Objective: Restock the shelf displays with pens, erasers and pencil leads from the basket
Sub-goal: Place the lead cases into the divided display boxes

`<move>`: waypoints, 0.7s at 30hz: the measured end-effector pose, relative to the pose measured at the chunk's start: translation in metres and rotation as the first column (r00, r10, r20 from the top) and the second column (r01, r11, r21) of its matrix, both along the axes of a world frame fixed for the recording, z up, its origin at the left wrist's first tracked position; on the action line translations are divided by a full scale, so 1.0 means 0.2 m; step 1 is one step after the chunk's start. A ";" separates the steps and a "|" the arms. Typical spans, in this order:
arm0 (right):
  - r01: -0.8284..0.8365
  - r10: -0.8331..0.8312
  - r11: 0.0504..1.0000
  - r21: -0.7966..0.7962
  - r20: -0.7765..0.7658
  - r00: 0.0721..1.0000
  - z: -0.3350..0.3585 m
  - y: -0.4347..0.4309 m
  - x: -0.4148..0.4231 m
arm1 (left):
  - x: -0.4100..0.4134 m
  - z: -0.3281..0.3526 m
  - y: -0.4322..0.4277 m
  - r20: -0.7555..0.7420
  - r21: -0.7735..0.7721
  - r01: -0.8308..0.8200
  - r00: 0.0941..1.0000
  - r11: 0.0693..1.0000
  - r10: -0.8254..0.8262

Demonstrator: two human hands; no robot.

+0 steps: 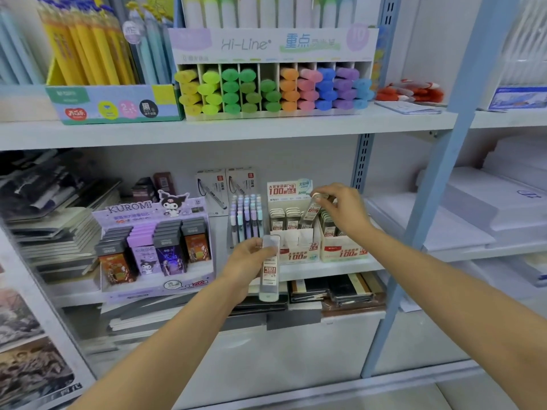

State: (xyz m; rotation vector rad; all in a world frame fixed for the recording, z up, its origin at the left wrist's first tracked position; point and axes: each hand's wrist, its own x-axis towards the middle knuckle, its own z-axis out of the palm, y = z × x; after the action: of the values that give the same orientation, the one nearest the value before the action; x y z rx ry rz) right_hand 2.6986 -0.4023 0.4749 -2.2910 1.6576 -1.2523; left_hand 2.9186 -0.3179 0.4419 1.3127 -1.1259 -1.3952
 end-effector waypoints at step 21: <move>0.061 -0.068 0.997 -0.039 -0.217 0.974 -0.10 -0.14 0.05 | 0.06 -0.06 -0.08 -0.087 -0.107 -0.130 0.989 0.986 0.121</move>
State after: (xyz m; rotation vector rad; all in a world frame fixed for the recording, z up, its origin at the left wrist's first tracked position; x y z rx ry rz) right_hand 2.7092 -0.4311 0.4546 -2.4922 1.8054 -1.0779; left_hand 2.9298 -0.3338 0.4305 1.2157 -1.0347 -1.2623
